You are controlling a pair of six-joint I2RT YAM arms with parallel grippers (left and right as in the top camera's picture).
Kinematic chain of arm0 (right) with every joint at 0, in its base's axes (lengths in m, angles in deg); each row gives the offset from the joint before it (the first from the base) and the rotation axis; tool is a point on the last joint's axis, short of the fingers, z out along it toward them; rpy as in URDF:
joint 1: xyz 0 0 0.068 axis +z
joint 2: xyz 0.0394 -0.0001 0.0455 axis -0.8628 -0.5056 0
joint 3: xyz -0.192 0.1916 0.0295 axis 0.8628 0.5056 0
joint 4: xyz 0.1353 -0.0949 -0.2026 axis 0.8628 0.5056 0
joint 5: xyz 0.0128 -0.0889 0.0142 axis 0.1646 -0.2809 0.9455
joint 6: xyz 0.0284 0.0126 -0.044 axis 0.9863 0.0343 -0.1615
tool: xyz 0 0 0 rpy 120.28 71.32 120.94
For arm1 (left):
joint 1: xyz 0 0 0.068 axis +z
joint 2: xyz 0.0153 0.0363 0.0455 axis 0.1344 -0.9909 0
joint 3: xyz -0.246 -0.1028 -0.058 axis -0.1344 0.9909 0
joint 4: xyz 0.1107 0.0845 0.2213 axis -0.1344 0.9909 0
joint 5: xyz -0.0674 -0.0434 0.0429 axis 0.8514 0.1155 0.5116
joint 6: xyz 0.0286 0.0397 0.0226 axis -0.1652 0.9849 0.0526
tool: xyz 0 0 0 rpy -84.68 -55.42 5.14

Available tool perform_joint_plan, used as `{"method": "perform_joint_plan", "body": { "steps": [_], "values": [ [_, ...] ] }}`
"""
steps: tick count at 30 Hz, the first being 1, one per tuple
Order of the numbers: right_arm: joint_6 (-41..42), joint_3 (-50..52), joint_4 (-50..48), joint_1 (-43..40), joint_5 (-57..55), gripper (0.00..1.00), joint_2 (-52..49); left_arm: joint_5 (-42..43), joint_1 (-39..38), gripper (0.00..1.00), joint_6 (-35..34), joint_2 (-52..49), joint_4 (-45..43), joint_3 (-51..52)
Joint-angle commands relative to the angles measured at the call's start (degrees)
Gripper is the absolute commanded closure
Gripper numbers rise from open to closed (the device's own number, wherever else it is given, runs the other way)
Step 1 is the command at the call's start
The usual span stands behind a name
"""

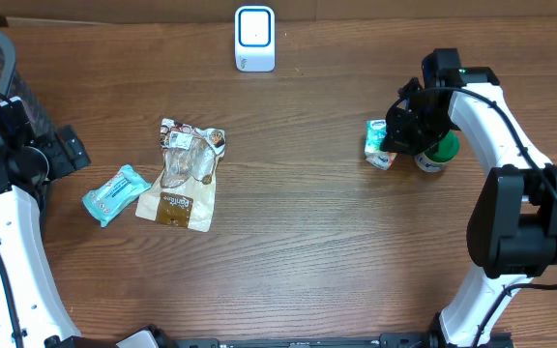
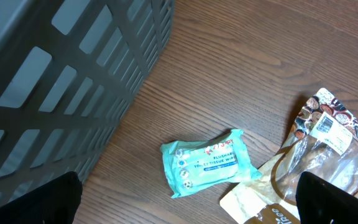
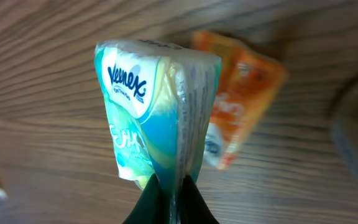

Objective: Scan the item barcode
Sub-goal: 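Carry the Kleenex pack right and place it near the jar, then move the right gripper to the brown snack bag and grasp it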

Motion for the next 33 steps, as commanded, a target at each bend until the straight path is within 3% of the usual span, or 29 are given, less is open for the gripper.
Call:
{"method": "perform_joint_plan", "body": {
  "steps": [1, 3, 4, 5, 7, 8, 21, 28, 33],
  "values": [
    [2.27, 0.35, 0.37, -0.04, -5.18, 0.96, -0.04, -0.81, 0.68, 0.00, -0.39, 0.72, -0.22, -0.20],
    [2.27, 0.35, 0.42, -0.07, -5.22, 0.92, -0.04, -0.81, 0.68, 0.00, -0.37, 0.72, -0.22, -0.20],
    [2.27, 0.35, 0.59, -0.04, -5.25, 0.77, -0.04, -0.81, 0.68, 0.00, -0.37, 0.72, -0.22, -0.20],
    [2.25, 0.35, 0.79, -0.04, -5.25, 0.50, -0.04, -0.81, 0.68, 0.01, -0.39, 0.72, -0.22, -0.20],
    [2.25, 0.35, 1.22, 0.00, -5.25, 0.07, -0.04, -0.81, 0.68, 0.00, -0.39, 0.72, -0.22, -0.20],
    [2.25, 0.35, 1.31, 0.00, -5.25, 0.00, -0.04, -0.81, 0.68, 0.00, -0.37, 0.72, -0.22, -0.20],
    [1.86, -14.03, 11.08, 5.68, 0.33, 0.00, 1.05, -0.81, 0.68, 0.00, -0.39, 0.72, -0.22, -0.20],
    [2.69, -12.98, -1.42, 14.88, 14.56, 0.00, 0.92, -0.81, 0.68, 0.00, -0.37, 0.72, -0.22, -0.20],
    [6.19, -9.51, -12.57, 23.34, 14.05, 0.00, -0.07, -0.81, 0.68, 0.00, -0.39, 0.72, -0.22, -0.20]
  ]
}}
